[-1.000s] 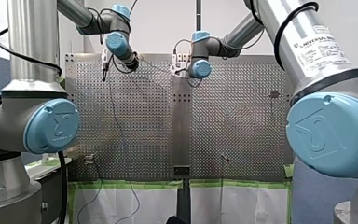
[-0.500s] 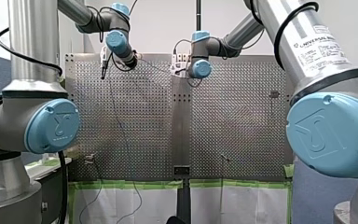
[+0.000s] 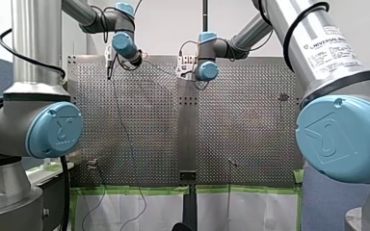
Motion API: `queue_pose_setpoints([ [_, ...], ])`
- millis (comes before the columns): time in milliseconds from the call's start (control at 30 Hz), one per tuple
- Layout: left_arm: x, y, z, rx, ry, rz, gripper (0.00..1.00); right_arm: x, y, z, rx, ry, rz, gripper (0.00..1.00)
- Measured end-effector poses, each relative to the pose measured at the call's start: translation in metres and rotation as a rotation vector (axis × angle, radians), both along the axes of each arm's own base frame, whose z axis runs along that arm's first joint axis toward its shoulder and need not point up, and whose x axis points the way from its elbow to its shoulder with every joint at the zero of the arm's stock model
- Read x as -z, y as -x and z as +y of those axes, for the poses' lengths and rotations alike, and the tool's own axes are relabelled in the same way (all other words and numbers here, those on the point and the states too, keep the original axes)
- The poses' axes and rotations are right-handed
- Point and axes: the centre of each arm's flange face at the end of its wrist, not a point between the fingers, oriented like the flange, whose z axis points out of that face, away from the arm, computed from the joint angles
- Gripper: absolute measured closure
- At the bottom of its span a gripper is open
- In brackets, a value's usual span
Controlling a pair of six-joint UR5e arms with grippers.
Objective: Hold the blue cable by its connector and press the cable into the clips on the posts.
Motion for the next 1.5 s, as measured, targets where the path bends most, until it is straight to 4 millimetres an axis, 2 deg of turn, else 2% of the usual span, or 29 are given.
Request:
queue_pose_setpoints([
  [200,0.006,-0.018,-0.002,-0.01,-0.002,0.006,0.01,0.001,0.0,0.0,0.001,-0.001,0.006,1.0],
  [733,0.001,-0.029,0.006,-0.046,0.033,-0.026,0.01,0.001,0.001,-0.001,0.002,-0.002,0.008,1.0],
  [767,0.001,-0.029,0.006,-0.046,0.033,-0.026,0.2,0.001,0.001,-0.001,0.002,-0.002,0.008,1.0],
  [800,0.001,-0.029,0.006,-0.047,0.033,-0.026,0.2,0.001,0.001,-0.001,0.001,-0.002,0.008,1.0],
  [833,0.001,-0.029,0.006,-0.049,0.033,-0.026,0.38,0.001,0.001,-0.001,0.001,-0.002,0.008,1.0],
  [867,0.001,-0.028,0.007,-0.052,0.031,-0.026,0.71,0.001,0.001,-0.001,0.0,-0.002,0.008,1.0],
  [900,0.001,-0.028,0.007,-0.057,0.028,-0.027,0.71,0.001,0.001,-0.001,0.0,-0.001,0.007,1.0],
  [933,0.001,-0.028,0.007,-0.062,0.024,-0.028,1.0,0.001,0.001,-0.001,-0.001,-0.002,0.007,1.0],
  [1500,0.0,-0.026,0.004,-0.087,0.06,-0.039,1.0,0.001,-0.001,0.002,-0.009,-0.001,0.004,1.0],
])
